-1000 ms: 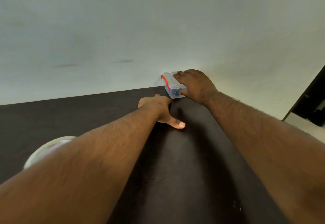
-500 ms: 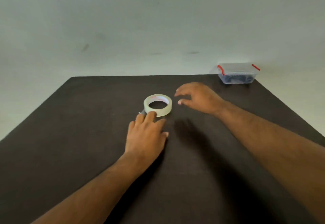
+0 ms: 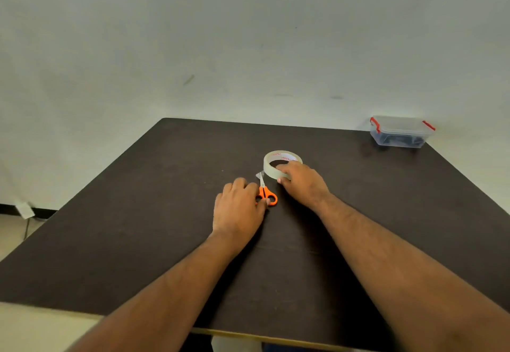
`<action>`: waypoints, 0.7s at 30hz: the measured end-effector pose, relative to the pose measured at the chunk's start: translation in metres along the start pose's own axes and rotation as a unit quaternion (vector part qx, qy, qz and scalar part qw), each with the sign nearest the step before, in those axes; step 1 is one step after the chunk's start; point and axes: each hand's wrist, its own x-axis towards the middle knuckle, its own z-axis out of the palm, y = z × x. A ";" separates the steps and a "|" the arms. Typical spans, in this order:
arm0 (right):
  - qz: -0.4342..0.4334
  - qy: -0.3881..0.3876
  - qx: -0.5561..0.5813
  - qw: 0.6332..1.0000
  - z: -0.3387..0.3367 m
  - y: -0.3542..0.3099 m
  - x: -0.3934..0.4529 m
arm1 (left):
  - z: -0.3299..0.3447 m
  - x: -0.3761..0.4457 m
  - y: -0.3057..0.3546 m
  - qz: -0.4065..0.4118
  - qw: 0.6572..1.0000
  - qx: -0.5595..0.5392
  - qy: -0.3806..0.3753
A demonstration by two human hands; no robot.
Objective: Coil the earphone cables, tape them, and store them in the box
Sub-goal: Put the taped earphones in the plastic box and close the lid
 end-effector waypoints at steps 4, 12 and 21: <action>0.004 0.026 -0.008 1.000 0.008 0.001 -0.005 | -0.003 0.004 0.001 0.048 0.995 -0.070 -0.048; 0.010 0.047 0.003 0.999 0.010 0.003 -0.001 | -0.002 0.017 0.016 0.091 0.989 0.063 -0.102; 0.057 0.136 0.010 0.989 0.002 0.002 -0.007 | 0.000 0.013 0.025 0.174 0.977 0.125 -0.011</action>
